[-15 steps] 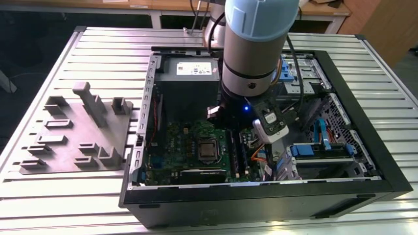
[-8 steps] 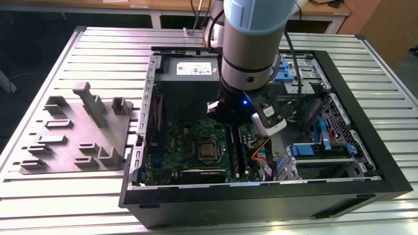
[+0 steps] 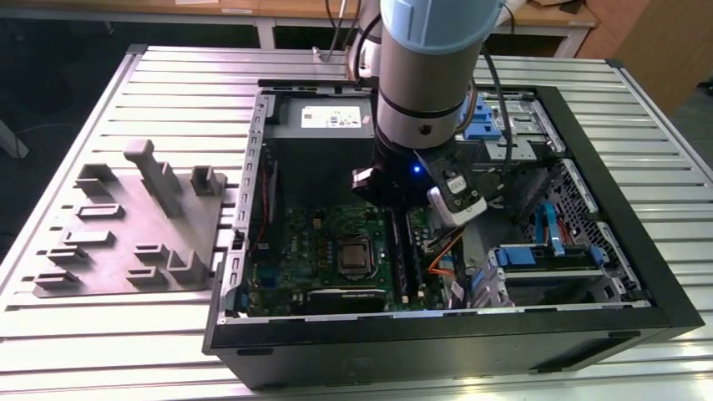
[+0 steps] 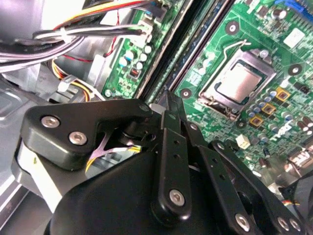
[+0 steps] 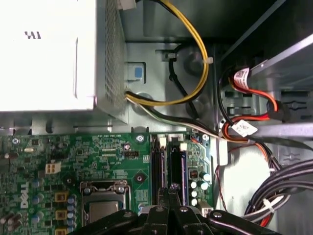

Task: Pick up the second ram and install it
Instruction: 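Press down the second ram until it locks into place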

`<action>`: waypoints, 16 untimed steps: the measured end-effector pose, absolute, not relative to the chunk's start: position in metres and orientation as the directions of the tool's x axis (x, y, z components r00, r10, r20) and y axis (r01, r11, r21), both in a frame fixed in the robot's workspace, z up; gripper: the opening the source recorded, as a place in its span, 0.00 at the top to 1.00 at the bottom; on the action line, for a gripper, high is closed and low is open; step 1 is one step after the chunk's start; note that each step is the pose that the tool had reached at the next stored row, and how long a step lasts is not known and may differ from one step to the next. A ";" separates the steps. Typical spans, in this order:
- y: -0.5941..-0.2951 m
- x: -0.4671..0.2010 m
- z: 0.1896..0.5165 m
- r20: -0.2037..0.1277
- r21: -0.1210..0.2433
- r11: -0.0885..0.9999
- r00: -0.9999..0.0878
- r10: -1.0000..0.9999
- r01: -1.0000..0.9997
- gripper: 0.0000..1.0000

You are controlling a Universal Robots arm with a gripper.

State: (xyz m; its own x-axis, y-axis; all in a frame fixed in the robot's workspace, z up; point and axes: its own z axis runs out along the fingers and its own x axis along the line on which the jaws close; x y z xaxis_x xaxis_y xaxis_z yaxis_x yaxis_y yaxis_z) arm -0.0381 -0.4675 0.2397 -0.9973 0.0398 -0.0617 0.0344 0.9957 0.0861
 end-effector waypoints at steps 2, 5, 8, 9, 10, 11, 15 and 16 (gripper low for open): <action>-0.466 -0.038 0.239 -0.062 0.086 0.996 -0.997 0.040 0.034 0.90; -0.464 -0.038 0.238 -0.062 0.086 0.996 -0.997 0.040 0.034 0.90; -0.461 -0.038 0.236 -0.062 0.086 0.996 -0.997 0.040 0.034 0.90; -0.460 -0.038 0.236 -0.062 0.086 0.996 -0.997 0.040 0.034 0.90; -0.459 -0.038 0.236 -0.062 0.086 0.996 -0.997 0.040 0.034 0.90; -0.457 -0.038 0.236 -0.062 0.086 0.996 -0.997 0.040 0.034 0.90; -0.452 -0.038 0.235 -0.062 0.086 0.996 -0.997 0.040 0.034 0.90; -0.452 -0.038 0.234 -0.062 0.086 0.996 -0.997 0.040 0.034 0.90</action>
State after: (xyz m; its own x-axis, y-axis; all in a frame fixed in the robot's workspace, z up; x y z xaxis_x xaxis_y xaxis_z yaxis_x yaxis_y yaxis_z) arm -0.0378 -0.4518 0.2342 -0.9973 0.0398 -0.0618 0.0344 0.9957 0.0863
